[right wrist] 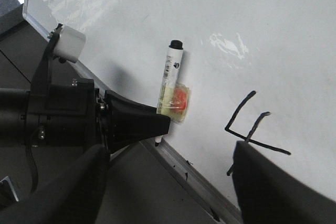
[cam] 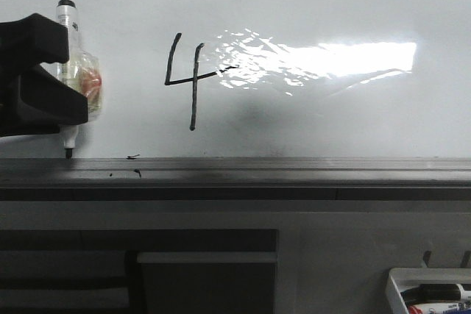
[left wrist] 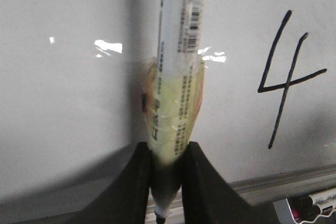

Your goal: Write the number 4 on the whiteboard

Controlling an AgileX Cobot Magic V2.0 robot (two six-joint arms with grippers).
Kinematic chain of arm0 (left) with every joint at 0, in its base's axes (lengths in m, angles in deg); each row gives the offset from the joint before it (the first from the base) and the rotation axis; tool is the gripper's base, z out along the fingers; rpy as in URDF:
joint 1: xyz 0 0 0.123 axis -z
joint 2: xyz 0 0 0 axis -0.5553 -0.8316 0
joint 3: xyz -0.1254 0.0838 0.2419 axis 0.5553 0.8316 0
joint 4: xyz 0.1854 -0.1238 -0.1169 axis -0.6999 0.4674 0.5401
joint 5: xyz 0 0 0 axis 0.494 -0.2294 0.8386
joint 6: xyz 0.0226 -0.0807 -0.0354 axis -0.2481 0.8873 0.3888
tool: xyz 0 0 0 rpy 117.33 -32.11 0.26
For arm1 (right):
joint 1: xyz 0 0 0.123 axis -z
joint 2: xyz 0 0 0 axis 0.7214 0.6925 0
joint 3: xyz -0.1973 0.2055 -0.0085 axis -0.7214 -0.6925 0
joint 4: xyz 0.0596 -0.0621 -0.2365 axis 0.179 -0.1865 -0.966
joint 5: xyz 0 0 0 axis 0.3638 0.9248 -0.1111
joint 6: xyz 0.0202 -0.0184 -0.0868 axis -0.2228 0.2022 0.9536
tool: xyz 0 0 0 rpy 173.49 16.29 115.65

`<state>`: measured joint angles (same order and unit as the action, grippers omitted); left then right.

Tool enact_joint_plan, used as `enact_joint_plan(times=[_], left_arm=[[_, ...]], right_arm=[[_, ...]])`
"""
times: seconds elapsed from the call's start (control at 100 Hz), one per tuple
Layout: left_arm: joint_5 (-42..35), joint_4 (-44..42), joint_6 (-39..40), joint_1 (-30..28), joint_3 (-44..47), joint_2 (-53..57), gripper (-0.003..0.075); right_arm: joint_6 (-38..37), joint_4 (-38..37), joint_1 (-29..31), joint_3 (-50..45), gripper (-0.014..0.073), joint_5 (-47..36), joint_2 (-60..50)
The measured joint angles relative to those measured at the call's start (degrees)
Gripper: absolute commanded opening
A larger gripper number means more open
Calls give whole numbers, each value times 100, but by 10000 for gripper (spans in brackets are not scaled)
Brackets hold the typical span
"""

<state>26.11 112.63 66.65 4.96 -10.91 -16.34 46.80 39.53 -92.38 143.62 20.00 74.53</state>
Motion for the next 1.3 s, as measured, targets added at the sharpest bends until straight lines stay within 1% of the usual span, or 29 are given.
enact_joint_plan(times=[0.17,0.23,0.3,0.34,0.35,0.4,0.44,0.47,0.53,0.66,0.69,0.73,0.75,0.76,0.83,0.88,0.96,1.0,1.05,1.07,1.12,1.15,1.16,1.3], left_arm=[[25,-119,0,-25,0,10,-19],[25,-152,0,-25,0,10,0],[25,-174,9,-25,0,10,77],[25,-174,9,-35,0,10,157],[25,-184,9,-35,0,10,157],[3,-184,9,-35,0,10,251],[-39,-184,9,-35,0,10,305],[-53,-184,9,-35,0,10,330],[-90,-184,13,-47,0,10,348],[-123,-184,13,-47,0,12,347],[-123,-184,13,-47,0,35,347],[-123,-184,13,-47,0,72,347],[-97,-184,13,-47,0,109,347],[-99,-184,13,-47,0,140,347],[27,-184,13,-47,0,373,347],[138,-184,13,-47,0,595,347],[358,-229,13,-47,0,1012,342],[484,-315,13,-47,0,1256,316],[637,-509,13,-47,0,1555,233],[705,-612,13,-47,0,1685,169],[837,-866,2,-47,0,1990,67],[901,-982,2,-47,0,2167,-15],[915,-1007,-8,-47,0,2254,-23],[1092,-1432,-19,-47,0,3084,-20]], right_arm=[[0,0,0,0,448,0,0],[0,0,0,0,448,0,0],[0,0,0,0,448,0,0],[0,0,0,0,448,8,0],[0,0,0,0,448,8,0],[0,0,0,0,448,12,0],[0,0,0,0,448,22,0],[0,0,0,0,448,22,0],[0,0,0,0,448,22,0],[10,0,0,0,444,22,0],[10,0,0,0,431,22,0],[23,0,0,0,391,22,0],[23,0,0,0,351,22,0],[23,0,0,0,351,22,-10],[23,-9,0,0,216,56,-35],[23,-30,0,0,91,68,-93],[23,-90,0,-26,-67,81,-216],[23,-143,0,-81,-62,81,-305],[23,-227,0,-182,-62,71,-430],[23,-271,0,-240,-62,44,-492],[23,-380,0,-407,-62,-60,-663],[23,-450,0,-524,-62,-151,-779],[23,-469,0,-587,-62,-178,-809],[23,-871,0,-1330,-62,-806,-1536]])
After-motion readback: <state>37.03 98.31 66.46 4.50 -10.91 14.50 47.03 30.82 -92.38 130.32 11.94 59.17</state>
